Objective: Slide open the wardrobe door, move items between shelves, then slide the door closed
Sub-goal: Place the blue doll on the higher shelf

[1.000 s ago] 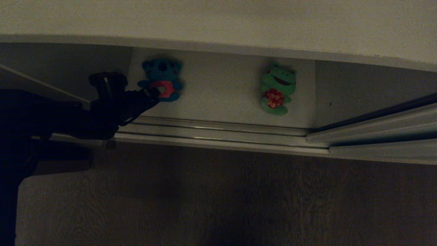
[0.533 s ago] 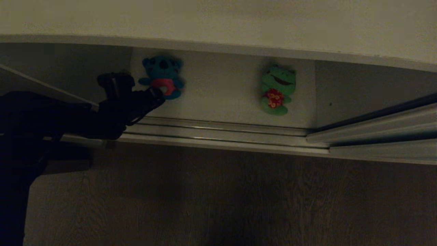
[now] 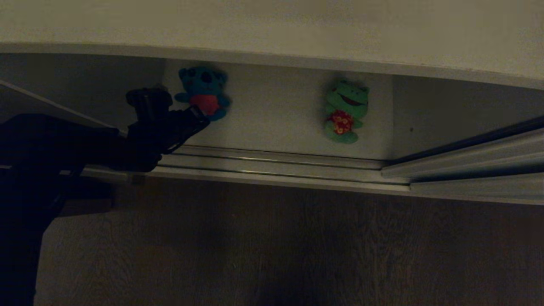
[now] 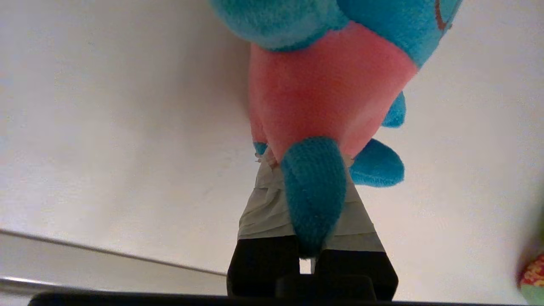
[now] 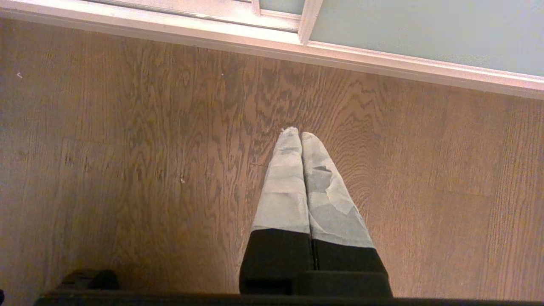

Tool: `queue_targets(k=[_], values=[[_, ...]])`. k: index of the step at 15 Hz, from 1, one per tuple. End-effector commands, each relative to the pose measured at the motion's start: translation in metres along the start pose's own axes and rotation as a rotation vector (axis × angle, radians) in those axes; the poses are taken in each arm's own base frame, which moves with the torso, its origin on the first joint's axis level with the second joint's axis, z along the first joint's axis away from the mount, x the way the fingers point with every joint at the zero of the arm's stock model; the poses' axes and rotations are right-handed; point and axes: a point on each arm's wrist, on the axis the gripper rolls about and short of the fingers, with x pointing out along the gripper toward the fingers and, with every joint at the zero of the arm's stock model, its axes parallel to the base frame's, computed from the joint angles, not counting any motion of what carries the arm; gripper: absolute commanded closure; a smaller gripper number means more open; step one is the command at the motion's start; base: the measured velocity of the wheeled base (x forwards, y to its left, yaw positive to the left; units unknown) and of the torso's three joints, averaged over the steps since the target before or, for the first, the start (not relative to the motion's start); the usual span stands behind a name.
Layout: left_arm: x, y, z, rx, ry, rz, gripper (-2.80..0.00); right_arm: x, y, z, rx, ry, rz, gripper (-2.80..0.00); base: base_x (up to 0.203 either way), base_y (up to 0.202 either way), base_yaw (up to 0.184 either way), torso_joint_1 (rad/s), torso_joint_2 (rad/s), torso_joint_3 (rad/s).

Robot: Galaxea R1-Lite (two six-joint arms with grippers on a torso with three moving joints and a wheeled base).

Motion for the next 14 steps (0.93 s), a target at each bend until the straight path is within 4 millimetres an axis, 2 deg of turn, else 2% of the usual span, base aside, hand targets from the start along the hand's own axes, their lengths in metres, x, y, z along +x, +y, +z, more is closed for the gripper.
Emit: queue_targets(k=[1,3,6,8,11,14], values=[[-0.002,-0.005,0.005,-0.008,-0.01,-0.013,0.0,0.0,0.0,0.0,-0.001,-0.001,0.001,0.0,0.0,0.0,0.0,0.0,0.0,0.0],[-0.015,-0.018,0.025,-0.004,-0.033,-0.027,0.0,0.0,0.0,0.0,-0.001,-0.001,0.001,0.0,0.0,0.0,0.0,0.0,0.0,0.0],[-0.05,-0.045,0.053,0.031,0.007,-0.014,0.0,0.0,0.0,0.0,-0.001,-0.001,0.001,0.0,0.0,0.0,0.0,0.0,0.0,0.0],[-0.072,-0.05,0.044,0.112,0.087,0.013,0.0,0.0,0.0,0.0,-0.001,-0.001,0.001,0.0,0.0,0.0,0.0,0.0,0.0,0.0],[-0.128,-0.065,0.056,0.23,0.114,0.013,0.0,0.0,0.0,0.0,-0.001,-0.001,0.001,0.0,0.0,0.0,0.0,0.0,0.0,0.0],[-0.193,-0.081,0.075,0.289,0.142,0.019,0.0,0.0,0.0,0.0,0.0,-0.001,0.0,0.0,0.0,0.0,0.0,0.0,0.0,0.0]])
